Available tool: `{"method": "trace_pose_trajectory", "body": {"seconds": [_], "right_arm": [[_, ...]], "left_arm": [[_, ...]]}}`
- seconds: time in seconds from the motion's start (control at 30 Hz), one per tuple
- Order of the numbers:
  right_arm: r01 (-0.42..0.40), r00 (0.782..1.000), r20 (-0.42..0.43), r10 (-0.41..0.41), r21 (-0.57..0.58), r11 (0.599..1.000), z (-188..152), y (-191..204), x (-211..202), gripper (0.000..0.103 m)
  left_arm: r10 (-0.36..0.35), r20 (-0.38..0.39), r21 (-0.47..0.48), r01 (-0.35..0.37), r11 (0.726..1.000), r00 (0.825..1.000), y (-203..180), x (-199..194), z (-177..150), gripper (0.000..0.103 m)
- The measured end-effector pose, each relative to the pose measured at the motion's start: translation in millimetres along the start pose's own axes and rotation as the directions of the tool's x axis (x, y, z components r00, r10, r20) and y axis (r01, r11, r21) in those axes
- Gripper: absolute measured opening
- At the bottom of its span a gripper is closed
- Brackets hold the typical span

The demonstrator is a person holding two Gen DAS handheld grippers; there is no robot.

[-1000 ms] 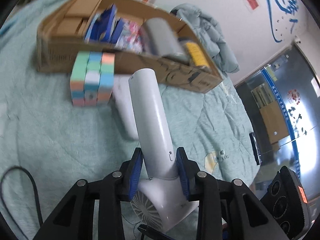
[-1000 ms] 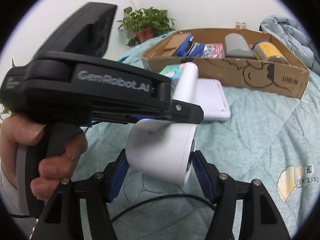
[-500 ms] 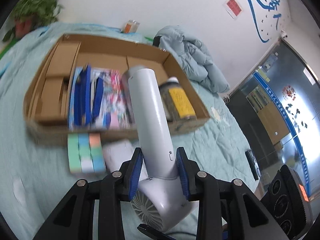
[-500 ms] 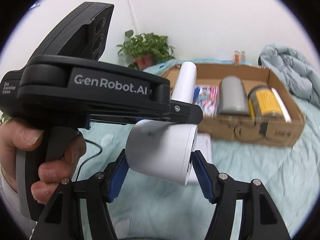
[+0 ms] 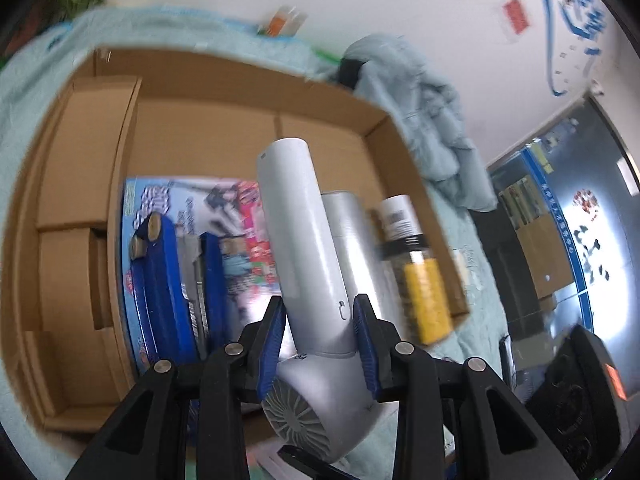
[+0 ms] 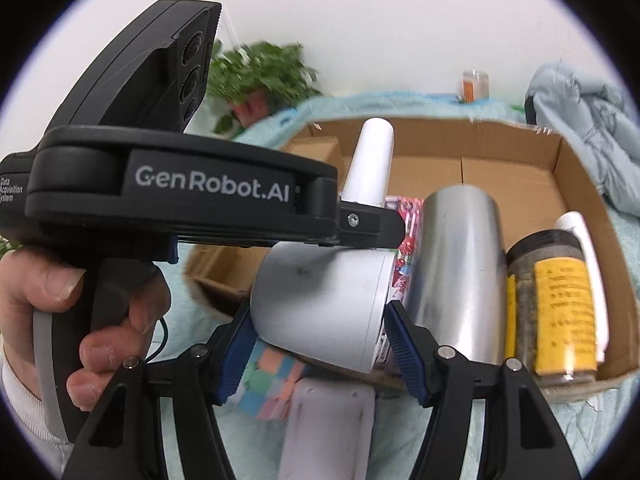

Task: Organize rigid objects
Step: 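Lift the hair dryer with both grippers and lower it beside the stapler, then open both grippers and withdraw from the hair dryer, then grasp the white rectangular device between both grippers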

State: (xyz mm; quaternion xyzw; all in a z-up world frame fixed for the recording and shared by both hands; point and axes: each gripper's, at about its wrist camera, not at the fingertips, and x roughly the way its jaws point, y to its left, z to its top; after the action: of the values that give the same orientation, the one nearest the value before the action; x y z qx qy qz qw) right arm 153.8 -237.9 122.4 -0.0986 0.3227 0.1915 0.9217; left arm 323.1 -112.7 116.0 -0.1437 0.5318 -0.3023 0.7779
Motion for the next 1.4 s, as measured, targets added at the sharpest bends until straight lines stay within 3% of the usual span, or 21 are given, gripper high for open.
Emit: {"method": "trace_pose_trajectory", "body": {"seconds": [0.1,0.23,0.43,0.6,0.67,0.73,0.77,0.87,0.9,0.97,1.0,1.03,1.07,1.1,1.13,1.2,1.27,1.3,1.33,1.37,1.4], "right_arm": [[0.029,0.999,-0.024,-0.029,0.006,1.000,4.4,-4.0,13.7,0.061],[0.078,0.997,-0.012,-0.078,0.008,0.997,12.2,-8.0,12.5,0.061],[0.045,0.997,-0.068,-0.044,0.009,0.999,-3.0,-8.0,17.9,0.045],[0.017,0.999,-0.033,-0.016,0.025,1.000,-7.5,-10.8,13.0,0.045],[0.031,0.999,0.036,-0.032,0.029,0.999,-14.0,-12.0,-4.8,0.050],[0.052,0.994,0.096,-0.054,0.029,0.998,-28.8,-11.4,-24.4,0.081],[0.043,0.991,0.123,-0.046,0.025,0.999,-35.9,-10.1,-32.7,0.085],[0.052,0.989,0.138,-0.048,-0.024,0.998,-62.9,-1.5,-50.7,0.085],[0.055,0.989,0.140,-0.050,-0.034,0.998,-71.1,-0.1,-55.5,0.085],[0.055,0.988,0.148,-0.050,-0.027,0.998,-88.0,-1.3,-62.7,0.085],[0.043,0.989,0.144,-0.040,-0.023,0.999,-93.0,-2.5,-62.7,0.071],[0.047,0.991,0.128,-0.044,-0.023,0.999,-98.4,-3.5,-60.4,0.038],[0.080,0.993,0.089,-0.078,-0.020,0.997,-103.7,-3.9,-54.3,0.031],[0.093,0.994,0.050,-0.092,-0.009,0.996,-106.4,-5.3,-47.8,0.031],[0.060,0.998,0.019,-0.060,0.021,0.998,-112.6,-9.2,-42.0,0.031],[0.002,1.000,-0.016,-0.001,0.054,0.999,-120.5,-10.4,-36.0,0.039],[-0.024,0.998,-0.056,0.026,0.035,0.999,-120.7,-4.5,-25.3,0.068],[-0.015,0.999,-0.044,0.016,0.015,1.000,-120.1,-0.5,-24.1,0.078],[-0.008,0.999,-0.036,0.008,-0.007,1.000,-119.1,3.8,-22.1,0.078],[-0.005,0.999,-0.041,0.004,-0.027,1.000,-117.7,7.1,-17.6,0.078],[0.010,0.999,-0.051,-0.013,-0.040,0.999,-116.4,8.5,-12.2,0.078]], "left_arm": [[0.048,-0.003,0.040,-0.047,0.998,0.999,3.7,11.1,7.4,0.029],[0.017,-0.019,0.019,-0.016,1.000,1.000,7.7,10.2,12.8,0.048],[0.058,0.074,0.038,-0.061,0.997,0.996,6.8,-14.8,-7.8,0.052],[0.120,0.191,0.091,-0.139,0.986,0.974,3.3,-52.3,-42.5,0.052],[0.128,0.213,0.115,-0.155,0.981,0.969,-1.4,-57.9,-52.3,0.055],[0.142,0.232,0.109,-0.171,0.979,0.962,-3.0,-63.5,-62.8,0.058],[0.145,0.252,0.108,-0.177,0.978,0.957,-3.8,-68.4,-70.1,0.058],[0.188,0.371,0.119,-0.248,0.961,0.909,-13.6,-87.6,-102.1,0.088],[0.221,0.433,0.111,-0.295,0.949,0.874,-18.7,-93.5,-115.5,0.103],[0.284,0.528,0.087,-0.384,0.919,0.800,-27.1,-99.4,-142.3,0.103],[0.323,0.532,0.080,-0.427,0.901,0.782,-30.1,-97.6,-153.1,0.103],[0.370,0.516,0.066,-0.466,0.882,0.773,-31.3,-94.1,-162.8,0.102],[0.397,0.498,0.057,-0.486,0.872,0.771,-30.9,-91.9,-172.1,0.100],[0.395,0.482,0.063,-0.481,0.874,0.782,-30.3,-89.3,-185.1,0.084],[0.380,0.462,0.073,-0.462,0.884,0.801,-28.7,-86.2,-193.5,0.040],[0.348,0.383,0.087,-0.409,0.908,0.856,-21.9,-75.5,-207.3,0.008],[0.361,0.357,0.073,-0.411,0.909,0.861,-18.4,-67.0,-220.9,0.017],[0.373,0.351,0.064,-0.419,0.906,0.859,-17.0,-64.6,-224.2,0.044],[0.380,0.346,0.051,-0.422,0.905,0.858,-16.6,-63.5,-229.1,0.087],[0.377,0.357,0.037,-0.416,0.908,0.855,-16.4,-64.9,-233.7,0.101],[0.359,0.397,0.014,-0.397,0.918,0.845,-17.0,-71.4,-242.2,0.102]]}}
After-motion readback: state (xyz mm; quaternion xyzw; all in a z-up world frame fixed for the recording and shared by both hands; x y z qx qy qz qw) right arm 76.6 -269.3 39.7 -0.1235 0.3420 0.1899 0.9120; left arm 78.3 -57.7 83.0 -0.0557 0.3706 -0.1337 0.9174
